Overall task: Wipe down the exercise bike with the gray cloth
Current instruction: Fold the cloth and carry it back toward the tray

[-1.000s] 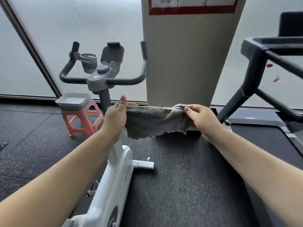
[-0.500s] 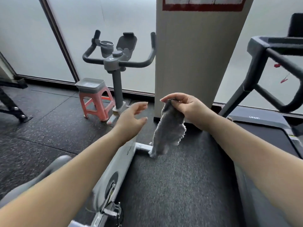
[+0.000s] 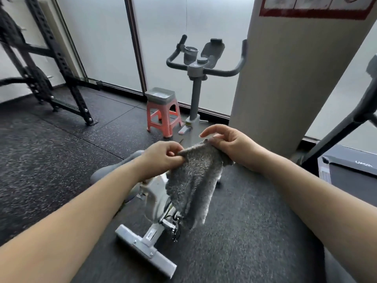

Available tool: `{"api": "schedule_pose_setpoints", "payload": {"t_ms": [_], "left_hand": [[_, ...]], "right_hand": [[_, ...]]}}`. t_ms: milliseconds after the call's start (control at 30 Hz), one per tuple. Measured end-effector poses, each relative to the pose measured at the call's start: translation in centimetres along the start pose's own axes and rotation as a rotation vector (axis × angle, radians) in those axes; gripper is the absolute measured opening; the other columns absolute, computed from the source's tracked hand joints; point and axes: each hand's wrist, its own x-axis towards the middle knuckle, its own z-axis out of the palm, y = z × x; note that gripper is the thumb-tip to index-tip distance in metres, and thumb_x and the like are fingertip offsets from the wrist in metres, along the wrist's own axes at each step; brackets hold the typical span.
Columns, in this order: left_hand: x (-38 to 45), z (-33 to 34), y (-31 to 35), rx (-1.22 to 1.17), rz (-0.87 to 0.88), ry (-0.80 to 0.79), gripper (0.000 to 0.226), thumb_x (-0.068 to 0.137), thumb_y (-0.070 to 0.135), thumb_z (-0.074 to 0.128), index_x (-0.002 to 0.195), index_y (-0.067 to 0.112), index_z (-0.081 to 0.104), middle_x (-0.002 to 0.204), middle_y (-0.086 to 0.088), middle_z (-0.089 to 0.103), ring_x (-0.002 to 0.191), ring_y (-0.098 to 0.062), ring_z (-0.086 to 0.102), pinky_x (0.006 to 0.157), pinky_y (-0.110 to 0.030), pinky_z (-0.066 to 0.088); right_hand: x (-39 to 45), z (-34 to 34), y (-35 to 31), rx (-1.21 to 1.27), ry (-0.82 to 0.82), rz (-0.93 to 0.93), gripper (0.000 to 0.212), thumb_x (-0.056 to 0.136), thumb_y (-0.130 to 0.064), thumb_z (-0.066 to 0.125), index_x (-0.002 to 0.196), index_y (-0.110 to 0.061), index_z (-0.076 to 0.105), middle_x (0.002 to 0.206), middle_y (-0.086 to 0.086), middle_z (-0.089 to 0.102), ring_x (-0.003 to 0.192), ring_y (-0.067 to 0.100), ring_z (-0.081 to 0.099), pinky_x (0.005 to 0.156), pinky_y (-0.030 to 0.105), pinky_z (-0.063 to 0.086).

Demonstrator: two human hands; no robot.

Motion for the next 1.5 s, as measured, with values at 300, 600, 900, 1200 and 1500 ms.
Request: {"api": "schedule_pose_setpoints", "payload": {"t_ms": [300, 600, 900, 1200, 1500], "left_hand": [[-14.5, -12.5, -7.2, 0.366, 0.012, 0.313, 0.008, 0.086, 0.029, 0.064, 0.084, 0.025, 0.058, 0.064, 0.012, 0.056, 0.062, -0.012, 0.054, 0.055, -0.021, 0.037], [-27.5, -23.6, -14.7, 0.628, -0.3, 0.045, 0.035, 0.066, 0.041, 0.08, 0.086, 0.025, 0.057, 0.075, 0.015, 0.057, 0.069, -0.003, 0.053, 0.065, -0.025, 0.038], [-33.4, -31.1, -21.8, -0.007, -0.556, 0.433, 0.016, 0.079, 0.024, 0.07, 0.094, 0.021, 0.067, 0.095, -0.003, 0.069, 0.089, -0.015, 0.064, 0.077, -0.038, 0.055], [-32.9, -36.8, -26.7, -0.552, -0.579, 0.9, 0.07, 0.079, 0.027, 0.073, 0.137, 0.02, 0.036, 0.121, -0.016, 0.059, 0.082, -0.027, 0.064, 0.082, -0.049, 0.055], [-31.3, -44.1, -32.4, -0.131, -0.43, 0.682, 0.071, 0.072, -0.003, 0.073, 0.119, 0.045, 0.051, 0.117, -0.02, 0.059, 0.099, -0.025, 0.061, 0.091, -0.042, 0.052]], "right_hand": [[0.8, 16.8, -5.0, -0.74, -0.103, 0.004, 0.029, 0.072, -0.038, 0.078, 0.076, -0.014, 0.063, 0.066, -0.003, 0.055, 0.068, 0.017, 0.051, 0.06, 0.027, 0.036], [3.4, 31.9, -9.4, -0.086, -0.053, -0.034, 0.023, 0.083, -0.017, 0.07, 0.103, -0.006, 0.069, 0.088, 0.013, 0.073, 0.075, 0.019, 0.069, 0.079, 0.037, 0.058], [9.2, 40.5, -13.1, -0.002, -0.072, -0.066, 0.013, 0.089, -0.023, 0.061, 0.077, -0.02, 0.059, 0.076, 0.0, 0.066, 0.07, 0.018, 0.06, 0.07, 0.036, 0.053], [16.9, 44.6, -17.1, 0.213, -0.259, 0.049, 0.058, 0.083, -0.024, 0.07, 0.132, -0.036, 0.041, 0.099, 0.006, 0.062, 0.085, 0.02, 0.06, 0.063, 0.03, 0.054], [24.2, 49.8, -19.5, -0.156, -0.245, -0.164, 0.05, 0.075, 0.003, 0.069, 0.116, -0.024, 0.067, 0.106, -0.003, 0.064, 0.081, 0.007, 0.058, 0.071, 0.013, 0.048]]}}
